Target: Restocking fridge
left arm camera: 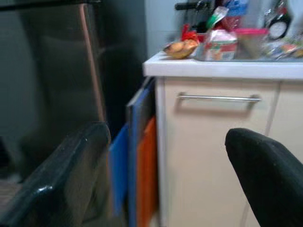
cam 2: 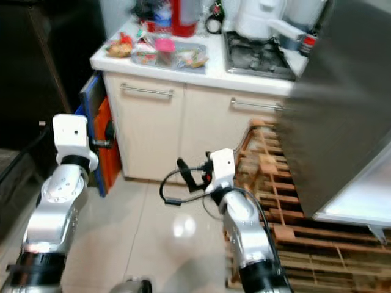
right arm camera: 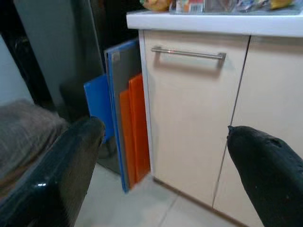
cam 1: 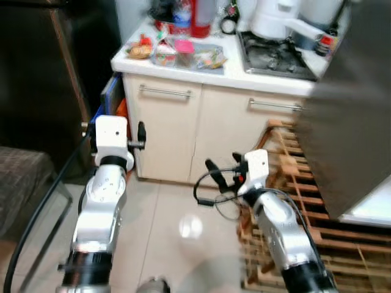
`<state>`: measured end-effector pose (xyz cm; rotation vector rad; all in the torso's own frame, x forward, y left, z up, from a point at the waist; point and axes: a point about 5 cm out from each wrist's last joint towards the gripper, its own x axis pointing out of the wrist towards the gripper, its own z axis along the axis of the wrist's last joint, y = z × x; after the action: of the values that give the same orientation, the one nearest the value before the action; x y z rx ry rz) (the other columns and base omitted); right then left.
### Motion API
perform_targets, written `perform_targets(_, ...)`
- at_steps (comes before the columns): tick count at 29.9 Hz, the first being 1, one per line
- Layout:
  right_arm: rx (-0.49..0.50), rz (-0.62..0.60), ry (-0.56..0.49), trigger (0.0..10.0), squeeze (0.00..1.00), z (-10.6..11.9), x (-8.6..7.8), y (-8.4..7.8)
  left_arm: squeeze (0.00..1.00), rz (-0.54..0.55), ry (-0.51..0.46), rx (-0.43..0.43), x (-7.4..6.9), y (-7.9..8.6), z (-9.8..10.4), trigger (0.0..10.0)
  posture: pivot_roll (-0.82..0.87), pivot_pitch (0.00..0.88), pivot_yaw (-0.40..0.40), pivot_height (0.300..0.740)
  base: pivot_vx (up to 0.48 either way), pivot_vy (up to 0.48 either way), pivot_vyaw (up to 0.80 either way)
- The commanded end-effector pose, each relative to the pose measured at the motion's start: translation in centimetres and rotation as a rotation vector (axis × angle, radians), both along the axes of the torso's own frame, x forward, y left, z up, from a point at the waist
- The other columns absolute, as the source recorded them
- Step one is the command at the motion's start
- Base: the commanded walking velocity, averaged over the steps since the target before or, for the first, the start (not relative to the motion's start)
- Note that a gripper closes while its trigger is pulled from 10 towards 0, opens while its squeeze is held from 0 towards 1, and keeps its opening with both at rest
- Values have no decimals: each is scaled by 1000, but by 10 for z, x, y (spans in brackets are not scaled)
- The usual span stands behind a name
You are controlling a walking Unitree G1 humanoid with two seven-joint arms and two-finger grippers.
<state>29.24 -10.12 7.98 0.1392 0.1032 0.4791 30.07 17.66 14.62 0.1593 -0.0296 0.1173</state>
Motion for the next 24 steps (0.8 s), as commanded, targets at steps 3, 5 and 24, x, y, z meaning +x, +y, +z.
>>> perform_targets(3, 19, -42, -30, 10000, 0, 6, 4, -6, 0, -42, -28, 13, 5, -7, 9, 10000, -69, 0, -18, 740, 439, 0, 0)
perform_targets(5, 21, -47, -36, 10000, 0, 6, 4, -6, 0, -44, -32, 17, 5, -7, 10, 10000, -69, 0, -18, 740, 439, 0, 0)
perform_targets(24, 21, -66, -53, 10000, 0, 10, 7, -5, 0, -50, -40, -5, 8, -9, 12, 10000, -69, 0, -14, 740, 440, 0, -177)
